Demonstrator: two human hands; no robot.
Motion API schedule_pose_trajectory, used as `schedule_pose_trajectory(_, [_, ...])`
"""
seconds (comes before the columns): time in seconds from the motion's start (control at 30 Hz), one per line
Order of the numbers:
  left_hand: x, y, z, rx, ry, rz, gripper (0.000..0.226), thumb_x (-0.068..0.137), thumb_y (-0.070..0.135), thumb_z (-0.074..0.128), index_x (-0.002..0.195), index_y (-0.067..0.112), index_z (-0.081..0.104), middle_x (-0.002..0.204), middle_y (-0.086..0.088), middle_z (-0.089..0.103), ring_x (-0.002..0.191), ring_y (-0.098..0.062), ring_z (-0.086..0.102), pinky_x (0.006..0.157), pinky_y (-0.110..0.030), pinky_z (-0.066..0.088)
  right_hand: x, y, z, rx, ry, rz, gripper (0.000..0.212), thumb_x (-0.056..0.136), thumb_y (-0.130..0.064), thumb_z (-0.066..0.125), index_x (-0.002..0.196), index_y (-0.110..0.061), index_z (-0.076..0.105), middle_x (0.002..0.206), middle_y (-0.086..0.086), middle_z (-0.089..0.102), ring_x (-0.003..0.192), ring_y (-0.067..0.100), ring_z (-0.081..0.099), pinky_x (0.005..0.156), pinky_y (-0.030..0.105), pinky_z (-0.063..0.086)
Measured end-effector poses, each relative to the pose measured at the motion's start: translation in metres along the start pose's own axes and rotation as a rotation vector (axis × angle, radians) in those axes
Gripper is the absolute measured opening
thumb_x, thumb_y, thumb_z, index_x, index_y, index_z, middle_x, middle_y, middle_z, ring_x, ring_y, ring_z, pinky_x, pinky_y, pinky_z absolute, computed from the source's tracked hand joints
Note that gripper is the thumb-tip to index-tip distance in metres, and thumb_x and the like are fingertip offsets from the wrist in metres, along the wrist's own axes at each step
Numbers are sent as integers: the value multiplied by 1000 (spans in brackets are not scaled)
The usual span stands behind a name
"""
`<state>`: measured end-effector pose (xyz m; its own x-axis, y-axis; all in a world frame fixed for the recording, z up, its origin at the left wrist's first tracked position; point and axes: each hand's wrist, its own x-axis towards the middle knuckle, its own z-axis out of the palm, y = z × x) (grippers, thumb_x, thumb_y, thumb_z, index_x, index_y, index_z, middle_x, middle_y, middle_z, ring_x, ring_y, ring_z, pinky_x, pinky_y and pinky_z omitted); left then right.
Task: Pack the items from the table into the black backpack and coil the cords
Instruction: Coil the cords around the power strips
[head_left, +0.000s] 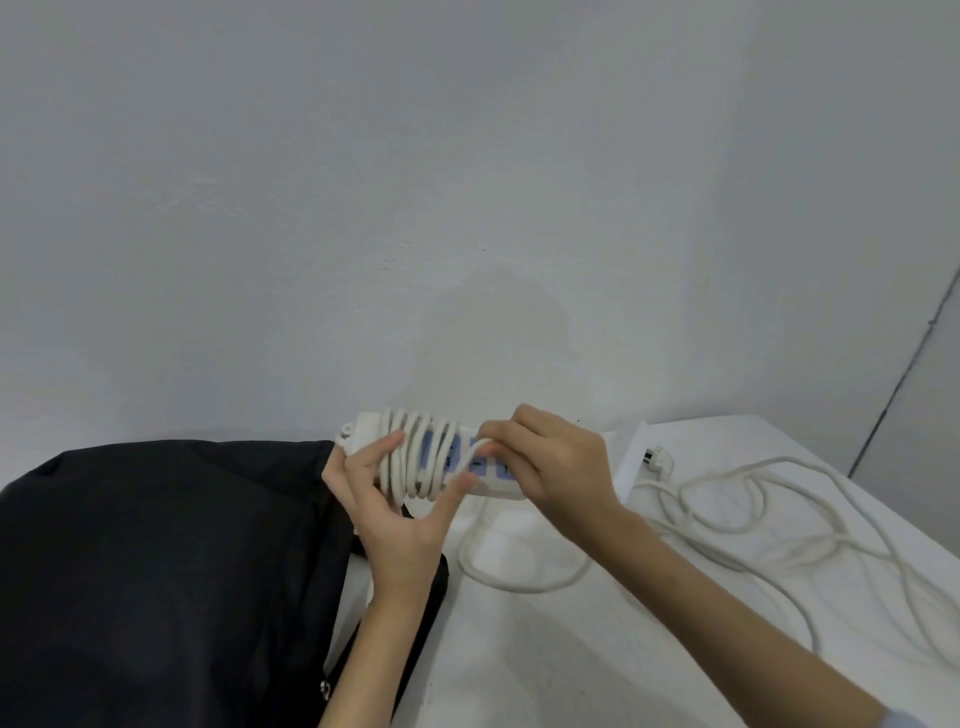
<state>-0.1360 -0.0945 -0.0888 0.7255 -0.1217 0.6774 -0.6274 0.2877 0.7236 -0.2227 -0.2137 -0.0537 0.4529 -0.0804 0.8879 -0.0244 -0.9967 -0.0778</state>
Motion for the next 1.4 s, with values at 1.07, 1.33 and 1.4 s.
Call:
schedule_pose_trajectory(1.07, [19, 13, -8, -425, 394, -404, 43, 77, 10, 73, 108, 27, 48, 118, -3, 55, 108, -13, 60, 80, -18, 51, -66, -46, 39, 514, -704, 634, 44, 95, -16, 47, 136, -21, 30, 87, -6, 55, 76, 14, 56, 78, 32, 48])
schedule_pose_trajectory(1.33, [11, 7, -12, 19, 346, -13, 53, 66, 27, 82, 109, 25, 52, 128, -19, 32, 123, -24, 44, 102, -29, 45, -54, -78, -19, 361, -628, 356, 55, 94, -17, 47, 145, -16, 27, 119, 2, 38, 96, 18, 49, 88, 27, 42])
schedule_pose_trajectory(1.4, [5, 6, -12, 63, 250, 58, 56, 65, 27, 80, 112, 17, 50, 129, -28, 29, 124, -31, 42, 101, -26, 44, -44, -79, -38, 325, -502, 261, 51, 87, -9, 52, 134, -25, 39, 115, -1, 35, 81, 15, 49, 72, 21, 42])
